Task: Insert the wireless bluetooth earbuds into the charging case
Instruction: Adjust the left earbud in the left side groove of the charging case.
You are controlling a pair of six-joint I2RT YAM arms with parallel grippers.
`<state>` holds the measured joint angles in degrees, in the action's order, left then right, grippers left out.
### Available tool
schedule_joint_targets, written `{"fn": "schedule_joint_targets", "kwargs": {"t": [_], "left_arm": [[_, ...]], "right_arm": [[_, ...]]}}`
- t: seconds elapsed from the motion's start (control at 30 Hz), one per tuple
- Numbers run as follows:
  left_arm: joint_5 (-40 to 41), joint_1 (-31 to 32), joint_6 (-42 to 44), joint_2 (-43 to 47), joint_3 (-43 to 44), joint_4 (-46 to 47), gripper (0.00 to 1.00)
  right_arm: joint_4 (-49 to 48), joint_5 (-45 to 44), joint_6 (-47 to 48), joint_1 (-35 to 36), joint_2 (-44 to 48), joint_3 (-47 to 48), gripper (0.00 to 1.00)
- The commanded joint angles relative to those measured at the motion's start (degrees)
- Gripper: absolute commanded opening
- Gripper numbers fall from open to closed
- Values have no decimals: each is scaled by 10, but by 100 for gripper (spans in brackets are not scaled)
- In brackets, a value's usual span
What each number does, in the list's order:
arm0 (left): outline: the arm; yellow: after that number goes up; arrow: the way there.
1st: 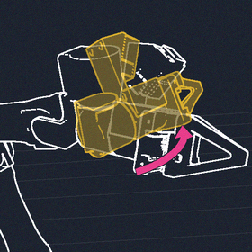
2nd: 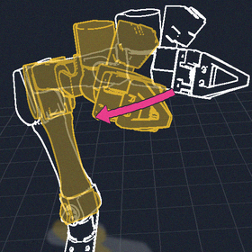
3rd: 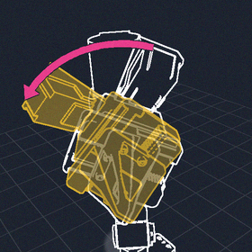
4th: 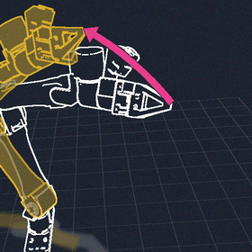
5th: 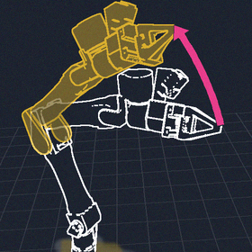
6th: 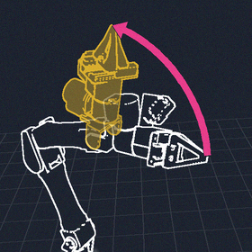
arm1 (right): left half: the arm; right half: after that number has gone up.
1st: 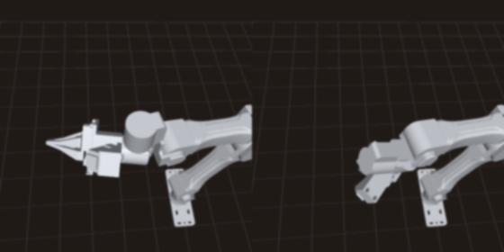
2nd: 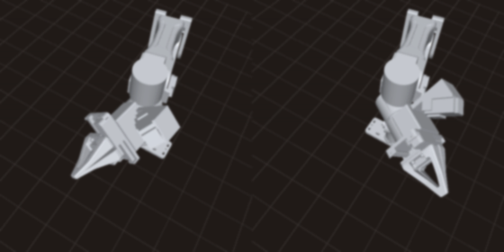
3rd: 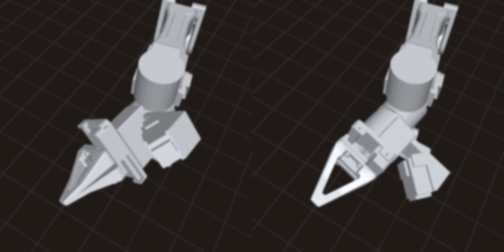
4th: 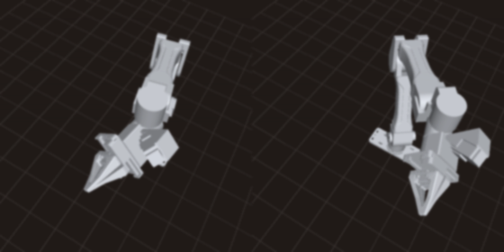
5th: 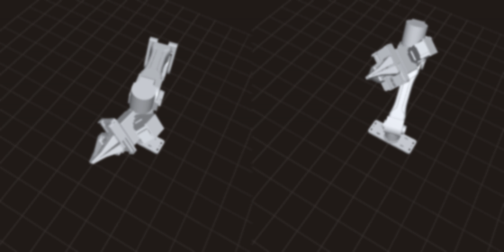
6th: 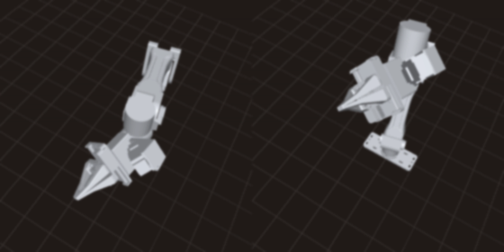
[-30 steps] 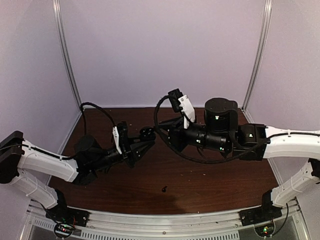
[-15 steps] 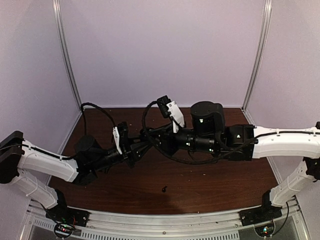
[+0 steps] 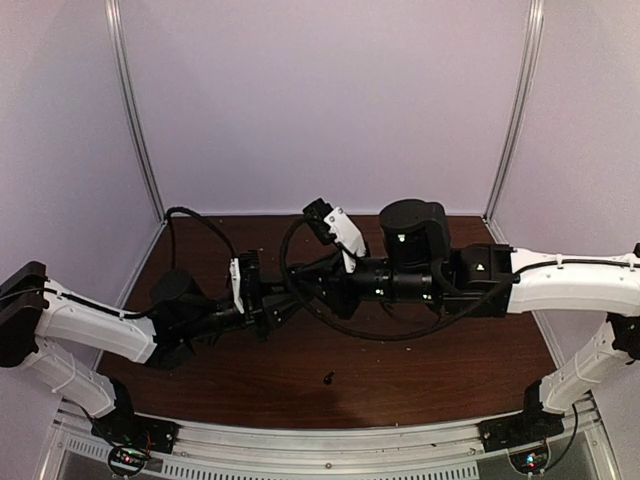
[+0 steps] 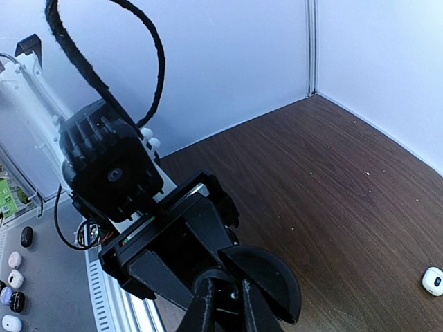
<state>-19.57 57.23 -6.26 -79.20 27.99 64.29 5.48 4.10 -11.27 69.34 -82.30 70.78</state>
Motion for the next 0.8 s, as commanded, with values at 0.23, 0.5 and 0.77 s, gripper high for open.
{"fn": "schedule_joint_targets", "kwargs": {"t": [0.23, 0.5, 0.77], "left_arm": [[-124, 3, -23, 1, 37, 11, 8], [-133, 2, -32, 0, 43, 6, 8], [-135, 3, -31, -11, 52, 2, 8]], "right_arm": [[58, 61, 75, -4, 19, 17, 17], [56, 87, 105, -4, 41, 14, 32], [58, 56, 135, -4, 52, 36, 49]]}}
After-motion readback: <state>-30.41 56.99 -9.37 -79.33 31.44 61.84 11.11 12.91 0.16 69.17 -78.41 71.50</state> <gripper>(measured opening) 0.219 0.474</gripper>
